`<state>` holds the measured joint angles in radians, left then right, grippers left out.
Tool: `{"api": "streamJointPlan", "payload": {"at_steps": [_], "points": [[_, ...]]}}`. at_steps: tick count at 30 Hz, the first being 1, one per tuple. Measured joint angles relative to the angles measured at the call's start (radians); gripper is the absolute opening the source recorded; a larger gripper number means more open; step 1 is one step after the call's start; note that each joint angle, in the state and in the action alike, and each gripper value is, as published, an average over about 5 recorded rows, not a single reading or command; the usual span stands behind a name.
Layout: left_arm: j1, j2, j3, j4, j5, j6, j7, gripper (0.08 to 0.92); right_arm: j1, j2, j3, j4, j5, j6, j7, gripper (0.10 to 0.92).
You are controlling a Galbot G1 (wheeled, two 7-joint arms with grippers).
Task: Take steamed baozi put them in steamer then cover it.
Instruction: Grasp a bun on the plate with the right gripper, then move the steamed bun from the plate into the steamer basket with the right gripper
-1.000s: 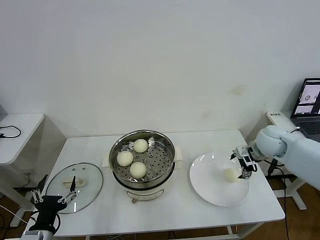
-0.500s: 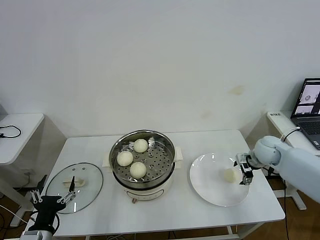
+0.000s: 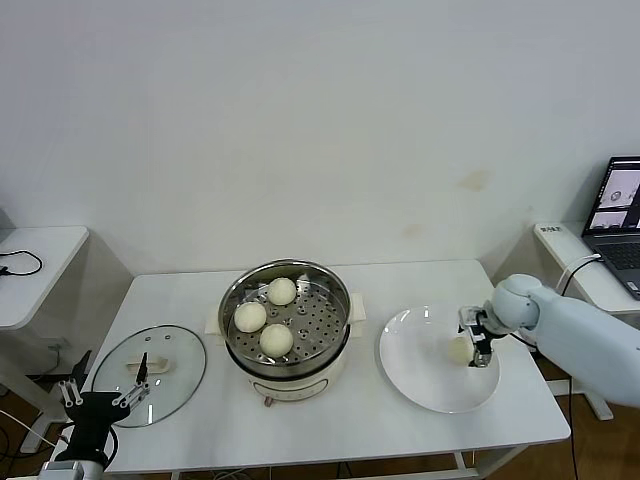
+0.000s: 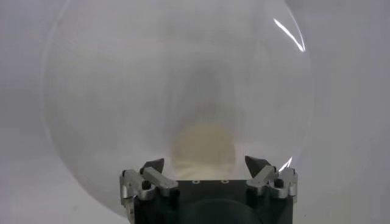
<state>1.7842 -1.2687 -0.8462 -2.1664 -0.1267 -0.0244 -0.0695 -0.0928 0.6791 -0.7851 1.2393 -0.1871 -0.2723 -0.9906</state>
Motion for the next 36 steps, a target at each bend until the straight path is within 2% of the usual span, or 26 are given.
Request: {"api": "streamJointPlan", "payload": {"at_steps": [7, 16, 26, 36], "points": [[0.005, -0.003, 0.000, -0.003, 0.000, 0.000, 0.000, 0.823, -0.014, 0.013, 0.015, -0.019, -0.009, 0.002, -0.010, 0.700], [0.007, -0.005, -0.001, -0.007, 0.000, -0.001, 0.000, 0.823, 0.015, 0.007, 0.005, -0.015, 0.008, 0.006, -0.032, 0.637], [0.002, 0.001, -0.001, -0.012, -0.002, -0.001, -0.001, 0.823, 0.152, -0.016, -0.060, 0.037, 0.081, -0.015, -0.056, 0.628], [-0.007, 0.008, 0.004, -0.010, -0.003, -0.001, -0.001, 0.823, 0.442, 0.017, -0.242, 0.155, 0.274, -0.085, -0.040, 0.630]]}}
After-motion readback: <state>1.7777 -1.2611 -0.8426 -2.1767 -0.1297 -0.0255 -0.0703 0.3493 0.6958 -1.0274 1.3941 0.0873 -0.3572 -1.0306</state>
